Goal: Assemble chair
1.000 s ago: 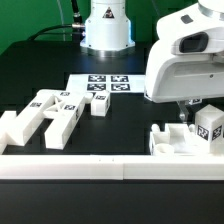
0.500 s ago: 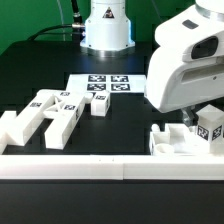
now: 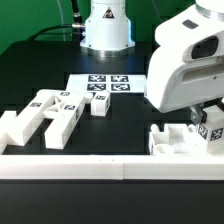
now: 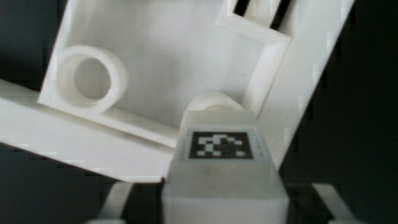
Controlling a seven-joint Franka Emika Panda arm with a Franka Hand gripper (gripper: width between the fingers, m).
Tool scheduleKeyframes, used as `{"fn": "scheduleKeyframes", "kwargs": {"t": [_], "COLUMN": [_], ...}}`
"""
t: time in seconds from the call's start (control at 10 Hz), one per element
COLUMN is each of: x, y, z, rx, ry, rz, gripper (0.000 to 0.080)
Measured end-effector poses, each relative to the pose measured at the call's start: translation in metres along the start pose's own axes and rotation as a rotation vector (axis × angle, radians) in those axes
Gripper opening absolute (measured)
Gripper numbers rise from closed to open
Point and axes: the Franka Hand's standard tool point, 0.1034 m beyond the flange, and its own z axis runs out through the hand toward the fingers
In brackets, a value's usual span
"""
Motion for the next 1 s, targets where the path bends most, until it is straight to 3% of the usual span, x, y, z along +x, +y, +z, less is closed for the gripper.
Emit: {"fn": "scheduleKeyframes", "kwargs": {"t": [0.4, 1.0], "x": [-0.0011, 0.0015], "y": [0.0001, -0.0021], "z": [0.0002, 0.0002], "rx": [-0.002, 0.018], "ry": [0.05, 0.06], "rz": [0.276, 0.71], "gripper": [0.0289, 0.0291]}}
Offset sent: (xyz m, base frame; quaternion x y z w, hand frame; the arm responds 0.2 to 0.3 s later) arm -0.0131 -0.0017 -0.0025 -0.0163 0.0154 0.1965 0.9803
